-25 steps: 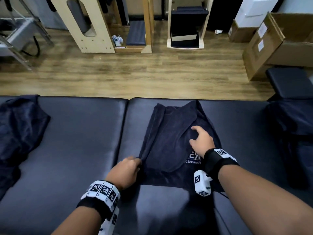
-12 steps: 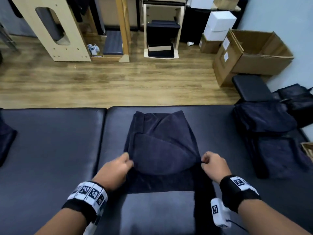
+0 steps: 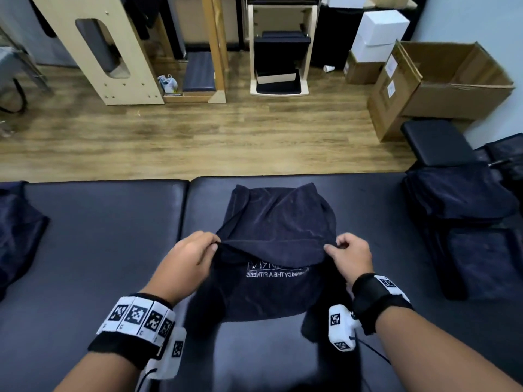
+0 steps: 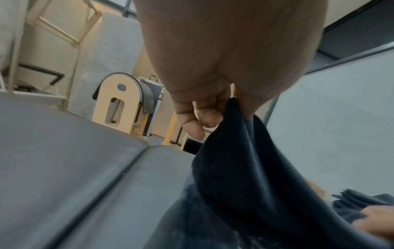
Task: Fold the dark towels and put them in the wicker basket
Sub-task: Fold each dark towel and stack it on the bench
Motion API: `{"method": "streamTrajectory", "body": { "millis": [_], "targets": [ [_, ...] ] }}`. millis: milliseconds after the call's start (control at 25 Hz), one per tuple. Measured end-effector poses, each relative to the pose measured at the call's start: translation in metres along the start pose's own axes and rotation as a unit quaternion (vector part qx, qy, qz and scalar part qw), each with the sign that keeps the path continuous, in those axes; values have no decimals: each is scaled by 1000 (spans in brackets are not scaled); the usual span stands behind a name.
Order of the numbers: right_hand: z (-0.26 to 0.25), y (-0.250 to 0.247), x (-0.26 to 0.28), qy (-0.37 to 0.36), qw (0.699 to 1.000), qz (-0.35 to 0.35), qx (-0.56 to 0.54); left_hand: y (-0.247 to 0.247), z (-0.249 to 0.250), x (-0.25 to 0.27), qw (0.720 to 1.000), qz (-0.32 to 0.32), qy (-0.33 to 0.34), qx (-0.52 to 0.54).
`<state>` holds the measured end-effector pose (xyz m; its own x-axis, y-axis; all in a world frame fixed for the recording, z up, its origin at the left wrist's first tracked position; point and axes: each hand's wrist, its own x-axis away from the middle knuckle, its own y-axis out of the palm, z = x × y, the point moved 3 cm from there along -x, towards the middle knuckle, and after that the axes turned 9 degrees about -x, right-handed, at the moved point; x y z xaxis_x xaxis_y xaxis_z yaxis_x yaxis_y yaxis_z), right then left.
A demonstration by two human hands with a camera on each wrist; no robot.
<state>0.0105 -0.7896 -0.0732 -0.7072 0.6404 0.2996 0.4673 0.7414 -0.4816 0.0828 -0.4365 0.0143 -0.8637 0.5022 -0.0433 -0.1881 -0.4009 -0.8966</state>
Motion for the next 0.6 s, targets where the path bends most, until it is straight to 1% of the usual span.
{"method": "streamTrajectory", "body": {
  "millis": [80, 120, 160, 200, 240, 280, 320, 400, 480, 520, 560, 600],
  "targets": [
    [-14, -5, -7, 9, 995, -38, -94, -4, -16, 7, 999, 3, -9, -32],
    [-18, -10, -12, 17, 991, -44, -125, -3, -21, 10, 999, 8, -12, -39],
    [-22, -17, -16, 14, 992, -38, -119, -2, -23, 13, 999, 13, -13, -36],
    [-22, -24, -21, 3, 997, -28, -72, 1, -22, 15, 999, 12, -13, -29],
    [-20, -29, -22, -7, 1000, -27, 6, 5, -20, 18, 1000, 7, -17, -20],
    [-16, -33, -21, -22, 994, -36, 99, 13, -18, 19, 1000, -3, -23, -15],
    [-10, -32, -16, -49, 981, -56, 178, 21, -14, 21, 999, -17, -29, -15],
    [-2, -23, 3, -127, 946, -108, 279, 39, -3, 24, 998, -45, -46, -11],
    [-2, -1, 36, -187, 906, -187, 330, 51, 12, 22, 997, -54, -48, 0],
    [-8, 15, 54, -213, 889, -223, 339, 55, 22, 19, 998, -53, -29, 2],
    [-21, 32, 73, -242, 878, -239, 337, 56, 35, 15, 999, -50, 6, -4],
    [-35, 50, 90, -275, 875, -242, 316, 54, 48, 10, 998, -46, 45, -21]
  ]
}}
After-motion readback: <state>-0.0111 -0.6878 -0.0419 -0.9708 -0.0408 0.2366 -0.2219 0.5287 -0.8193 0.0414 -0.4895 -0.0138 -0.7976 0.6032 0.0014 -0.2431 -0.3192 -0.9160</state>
